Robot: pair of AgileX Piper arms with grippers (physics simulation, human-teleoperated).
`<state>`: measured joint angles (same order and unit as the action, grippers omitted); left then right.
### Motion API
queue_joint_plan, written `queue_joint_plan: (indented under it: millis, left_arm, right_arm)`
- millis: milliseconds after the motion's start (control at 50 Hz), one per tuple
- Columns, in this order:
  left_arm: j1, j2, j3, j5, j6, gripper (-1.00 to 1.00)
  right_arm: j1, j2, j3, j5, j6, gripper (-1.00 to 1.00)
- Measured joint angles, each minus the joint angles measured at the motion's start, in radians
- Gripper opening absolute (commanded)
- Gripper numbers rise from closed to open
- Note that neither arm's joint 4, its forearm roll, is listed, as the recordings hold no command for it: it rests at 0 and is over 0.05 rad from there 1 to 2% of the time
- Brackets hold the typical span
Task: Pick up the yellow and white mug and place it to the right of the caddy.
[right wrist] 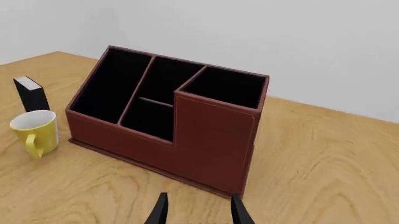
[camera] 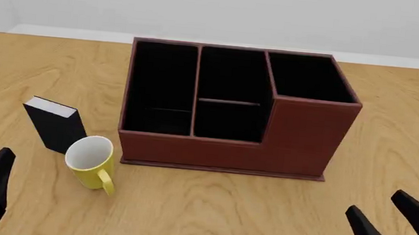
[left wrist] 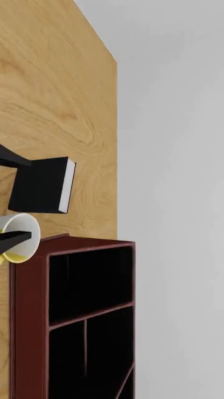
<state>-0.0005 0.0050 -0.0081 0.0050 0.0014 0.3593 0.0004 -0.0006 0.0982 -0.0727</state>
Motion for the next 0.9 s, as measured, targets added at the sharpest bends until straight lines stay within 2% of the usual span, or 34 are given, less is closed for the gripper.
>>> queue_joint_plan:
  millis: [300, 440, 900]
  left_arm:
    - [0.000, 0.000, 0.001, -0.002, 0.000, 1.00]
    - [0.000, 0.000, 0.002, -0.002, 0.000, 1.00]
    - [0.000, 0.001, 0.002, -0.002, 0.000, 1.00]
  right_arm:
    - [0.149, 0.001, 0.000, 0.029, 0.006, 1.00]
    - [0.211, 0.021, 0.000, 0.014, -0.002, 1.00]
    - [0.339, 0.312, 0.000, -0.251, -0.022, 1.00]
